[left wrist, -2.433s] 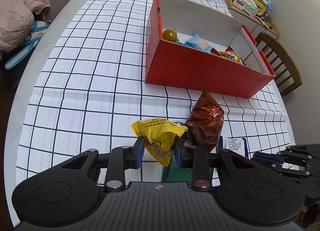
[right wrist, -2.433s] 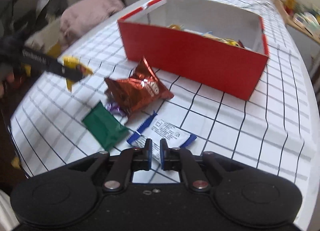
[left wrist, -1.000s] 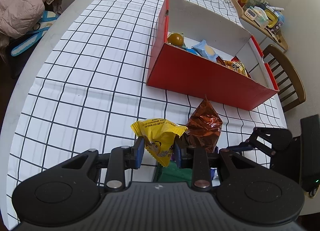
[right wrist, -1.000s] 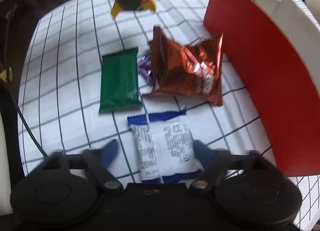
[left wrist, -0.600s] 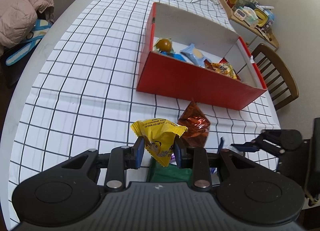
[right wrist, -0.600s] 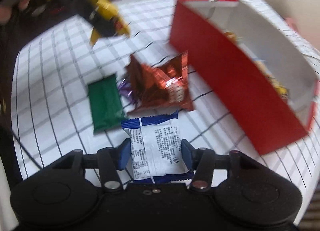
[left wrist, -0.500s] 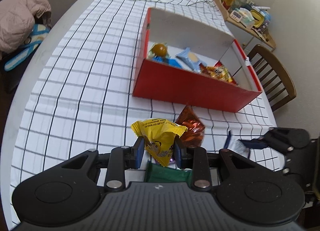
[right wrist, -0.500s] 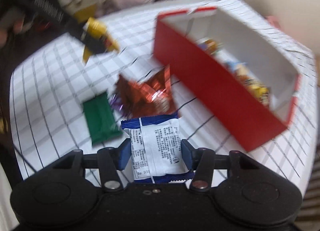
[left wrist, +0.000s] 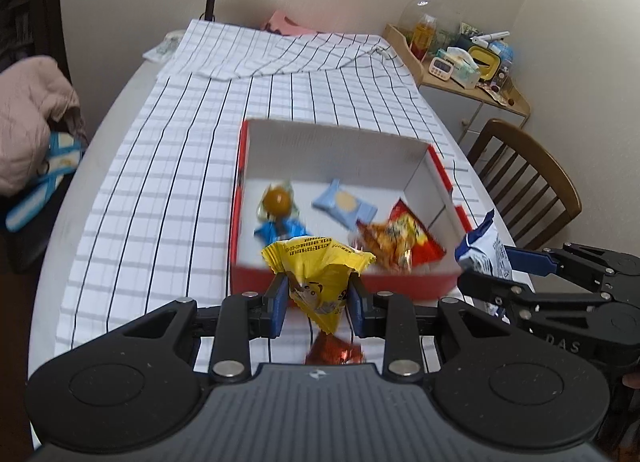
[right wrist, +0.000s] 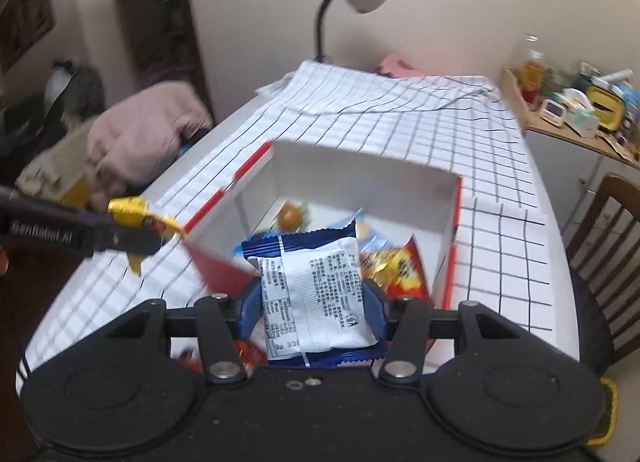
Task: Organize snacks
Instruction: 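Carry the yellow packet with the left tool while the right tool carries the biscuit packet into the box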
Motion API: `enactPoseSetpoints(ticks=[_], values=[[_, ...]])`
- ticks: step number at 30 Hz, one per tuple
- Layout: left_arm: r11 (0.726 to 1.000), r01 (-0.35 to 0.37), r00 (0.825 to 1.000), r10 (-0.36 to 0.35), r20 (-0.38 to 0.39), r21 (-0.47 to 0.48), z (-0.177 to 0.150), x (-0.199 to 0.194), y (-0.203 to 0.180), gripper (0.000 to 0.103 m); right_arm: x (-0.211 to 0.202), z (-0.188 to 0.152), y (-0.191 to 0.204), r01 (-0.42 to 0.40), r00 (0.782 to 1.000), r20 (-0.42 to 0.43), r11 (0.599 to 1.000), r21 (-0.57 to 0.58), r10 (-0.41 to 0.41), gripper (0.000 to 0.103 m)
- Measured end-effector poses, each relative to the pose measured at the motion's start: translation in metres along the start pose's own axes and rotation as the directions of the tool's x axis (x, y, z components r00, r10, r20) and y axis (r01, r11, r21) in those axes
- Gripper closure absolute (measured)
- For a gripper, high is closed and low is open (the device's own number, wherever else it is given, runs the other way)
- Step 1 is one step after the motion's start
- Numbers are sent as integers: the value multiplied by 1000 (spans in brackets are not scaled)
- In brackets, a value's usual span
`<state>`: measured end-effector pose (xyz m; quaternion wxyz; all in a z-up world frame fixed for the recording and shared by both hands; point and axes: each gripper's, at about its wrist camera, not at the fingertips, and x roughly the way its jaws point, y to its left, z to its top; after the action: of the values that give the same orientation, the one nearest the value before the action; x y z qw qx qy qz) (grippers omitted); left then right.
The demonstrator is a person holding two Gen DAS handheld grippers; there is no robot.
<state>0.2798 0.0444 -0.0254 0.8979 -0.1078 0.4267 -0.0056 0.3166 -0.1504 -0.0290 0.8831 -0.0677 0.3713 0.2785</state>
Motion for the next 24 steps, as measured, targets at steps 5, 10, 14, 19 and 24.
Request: enactPoseSetpoints(ticks=[5, 10, 14, 19, 24], values=[[999, -30, 999, 30, -11, 15, 27, 21, -8, 73, 22, 20, -21, 30, 1000, 1, 996, 89, -30, 52], [998, -62, 997, 63, -37, 30, 48, 51, -10, 73, 53, 31, -33, 55, 998, -40, 988, 147, -50, 52], [996, -84, 993, 87, -82, 35, 58, 80, -10, 73, 76, 35, -41, 70, 995, -78, 983, 167, -58, 52], [994, -104, 982, 107, -155, 29, 60, 118, -5, 73, 104, 34, -46, 87, 988, -137, 983, 159, -65, 52], [992, -121, 968, 126, -215, 37, 57, 143, -1, 73, 126, 30, -46, 76, 982, -185, 987, 145, -48, 52]])
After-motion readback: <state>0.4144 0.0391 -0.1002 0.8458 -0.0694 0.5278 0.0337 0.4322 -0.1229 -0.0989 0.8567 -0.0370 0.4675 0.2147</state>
